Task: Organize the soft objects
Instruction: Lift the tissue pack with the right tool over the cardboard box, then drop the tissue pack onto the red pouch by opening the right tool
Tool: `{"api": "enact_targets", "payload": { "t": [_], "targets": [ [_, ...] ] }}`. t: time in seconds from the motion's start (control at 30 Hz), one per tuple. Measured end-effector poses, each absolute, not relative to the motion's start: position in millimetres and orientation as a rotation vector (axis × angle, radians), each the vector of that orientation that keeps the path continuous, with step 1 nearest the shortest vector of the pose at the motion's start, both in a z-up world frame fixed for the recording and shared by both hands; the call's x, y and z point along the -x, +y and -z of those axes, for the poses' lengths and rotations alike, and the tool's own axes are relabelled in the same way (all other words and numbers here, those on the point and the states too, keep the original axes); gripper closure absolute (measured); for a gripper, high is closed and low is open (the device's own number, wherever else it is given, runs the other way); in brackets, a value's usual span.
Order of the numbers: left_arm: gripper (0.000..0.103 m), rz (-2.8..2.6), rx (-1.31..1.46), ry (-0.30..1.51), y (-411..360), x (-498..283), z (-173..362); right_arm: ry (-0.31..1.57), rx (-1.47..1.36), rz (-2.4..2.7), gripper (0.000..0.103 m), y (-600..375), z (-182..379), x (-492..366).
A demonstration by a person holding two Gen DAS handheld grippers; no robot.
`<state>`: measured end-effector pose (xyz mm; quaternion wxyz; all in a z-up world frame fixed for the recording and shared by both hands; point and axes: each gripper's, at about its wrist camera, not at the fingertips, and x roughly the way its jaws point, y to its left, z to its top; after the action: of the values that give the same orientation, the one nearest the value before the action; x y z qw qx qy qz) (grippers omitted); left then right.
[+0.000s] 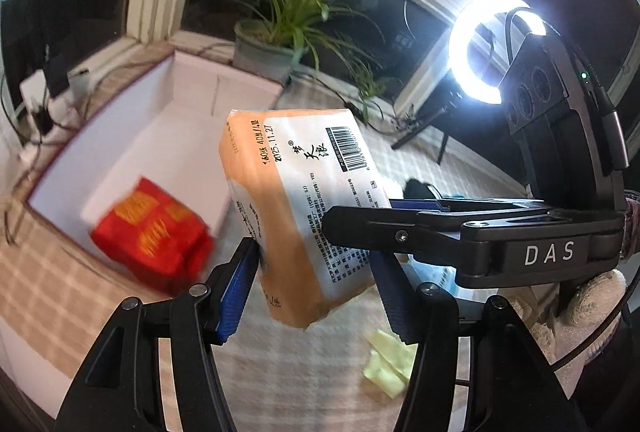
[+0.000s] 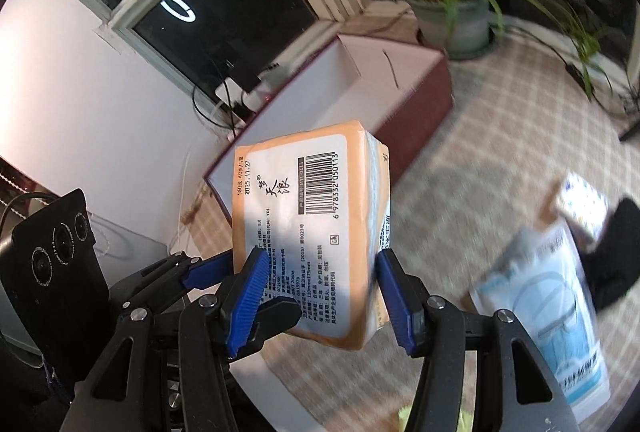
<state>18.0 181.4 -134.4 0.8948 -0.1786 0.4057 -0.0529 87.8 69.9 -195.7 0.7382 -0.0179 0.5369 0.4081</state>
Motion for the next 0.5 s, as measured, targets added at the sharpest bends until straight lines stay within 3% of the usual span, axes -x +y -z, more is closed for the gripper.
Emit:
{"api": "enact_targets", "payload": {
  "t": [0.27,0.5],
  "targets": [
    [0.047,0.055,0.335,0.818,229.6,-45.6,121.4,1.137,0.063,-0.945,0.051,128.2,180.4,-116.5],
    [0.047,0.021,0.357,0.863,267.7,-74.7,141.1,1.166,0.058,-0.952,0.051,169.5,201.8,-144.1]
  ]
}}
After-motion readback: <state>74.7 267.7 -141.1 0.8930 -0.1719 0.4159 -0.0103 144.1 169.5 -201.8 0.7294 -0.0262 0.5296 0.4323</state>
